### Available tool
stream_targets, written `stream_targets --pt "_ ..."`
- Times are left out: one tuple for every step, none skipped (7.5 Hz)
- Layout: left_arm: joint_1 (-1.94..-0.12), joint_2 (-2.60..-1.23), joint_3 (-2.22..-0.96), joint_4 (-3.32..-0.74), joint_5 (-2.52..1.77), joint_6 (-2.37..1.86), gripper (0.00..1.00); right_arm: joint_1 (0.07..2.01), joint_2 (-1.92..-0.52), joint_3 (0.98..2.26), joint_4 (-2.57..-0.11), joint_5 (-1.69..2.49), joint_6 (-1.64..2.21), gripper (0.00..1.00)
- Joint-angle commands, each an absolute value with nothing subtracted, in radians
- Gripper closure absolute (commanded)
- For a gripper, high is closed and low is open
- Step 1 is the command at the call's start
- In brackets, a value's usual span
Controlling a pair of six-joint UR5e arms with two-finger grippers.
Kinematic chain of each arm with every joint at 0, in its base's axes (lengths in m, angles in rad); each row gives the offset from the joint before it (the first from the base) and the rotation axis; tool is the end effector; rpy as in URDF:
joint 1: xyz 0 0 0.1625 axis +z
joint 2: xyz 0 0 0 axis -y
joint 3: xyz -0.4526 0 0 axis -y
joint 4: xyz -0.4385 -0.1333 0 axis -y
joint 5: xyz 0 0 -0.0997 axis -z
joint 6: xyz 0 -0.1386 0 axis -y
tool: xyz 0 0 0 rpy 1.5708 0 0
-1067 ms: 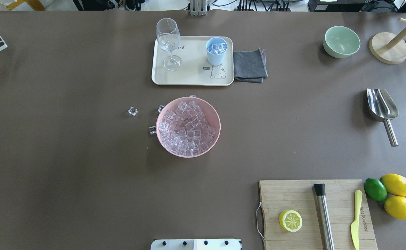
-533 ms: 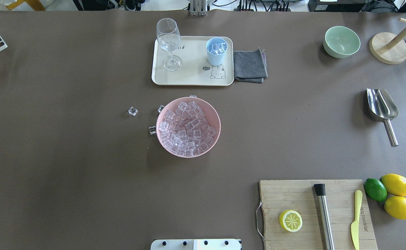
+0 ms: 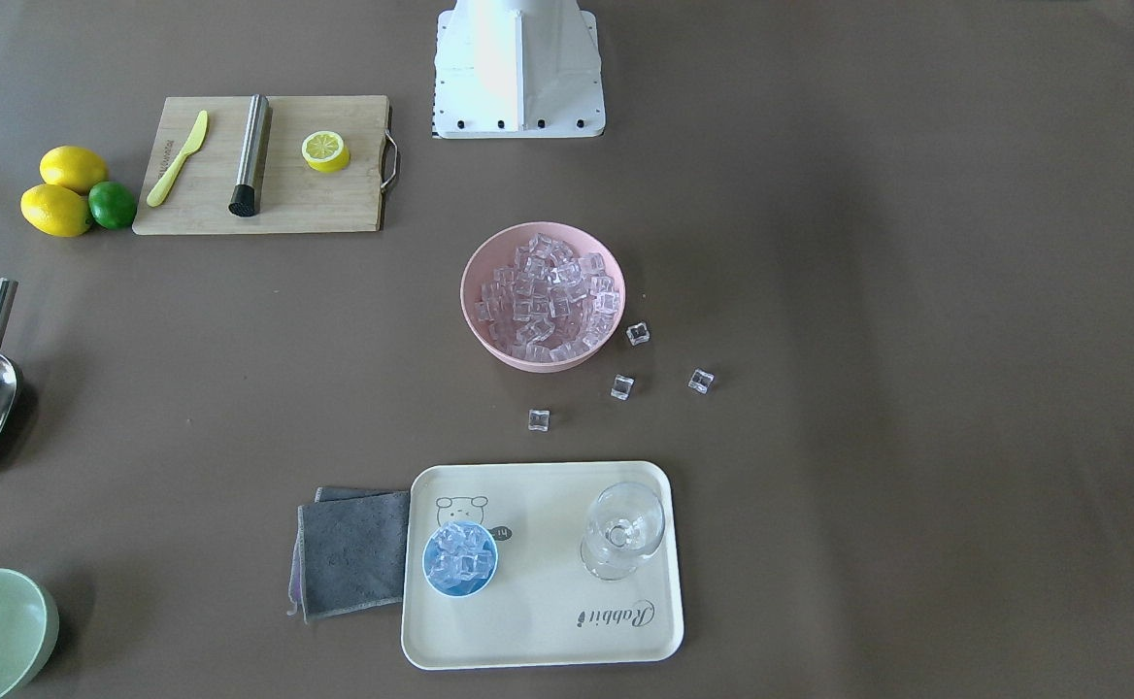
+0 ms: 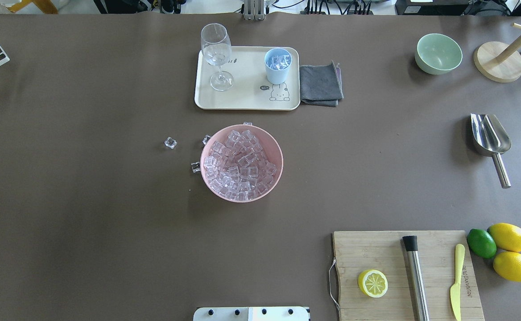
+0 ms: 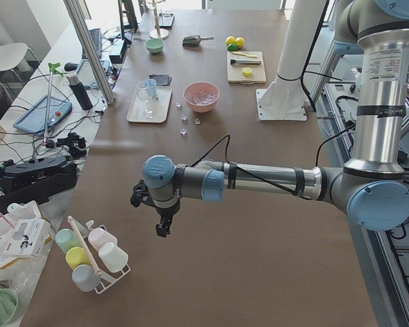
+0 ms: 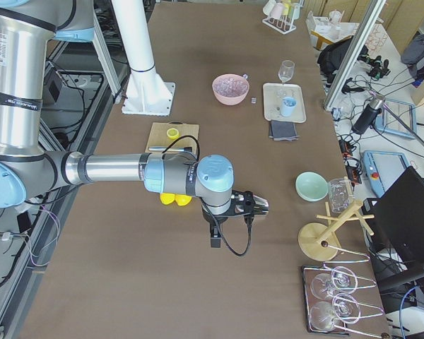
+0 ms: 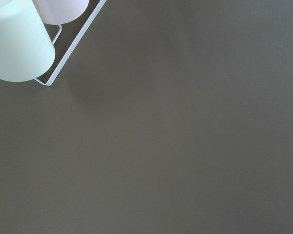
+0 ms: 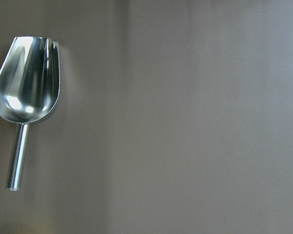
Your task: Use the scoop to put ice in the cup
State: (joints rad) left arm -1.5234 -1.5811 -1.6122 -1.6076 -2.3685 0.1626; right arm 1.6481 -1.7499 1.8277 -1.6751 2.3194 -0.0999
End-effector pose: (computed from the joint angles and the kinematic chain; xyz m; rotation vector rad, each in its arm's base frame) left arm -0.0080 -0.5514 0.6800 0.1298 0.7929 0.2339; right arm 0.0739 -0.4492 0.6779 0.0411 -0.7479 -0.0116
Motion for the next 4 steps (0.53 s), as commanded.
stream_targets --pt "-1.520 -1.582 -1.612 -1.608 -2.368 0.163 0.00 1.651 -1.753 1.841 -1.707 2.313 -0.101 0.00" --pt "-1.522 -1.582 -1.614 -1.608 -2.368 0.163 0.00 1.658 -1.761 1.870 -1.726 2.315 -0.106 0.00" --pt "-1.522 -1.582 -1.615 -1.608 -2.368 0.163 0.00 1.660 -1.752 1.882 -1.765 2.312 -0.106 0.00" --pt "-1.522 -1.582 -1.615 -1.608 -2.368 0.163 0.00 1.660 -1.752 1.882 -1.769 2.303 -0.107 0.00"
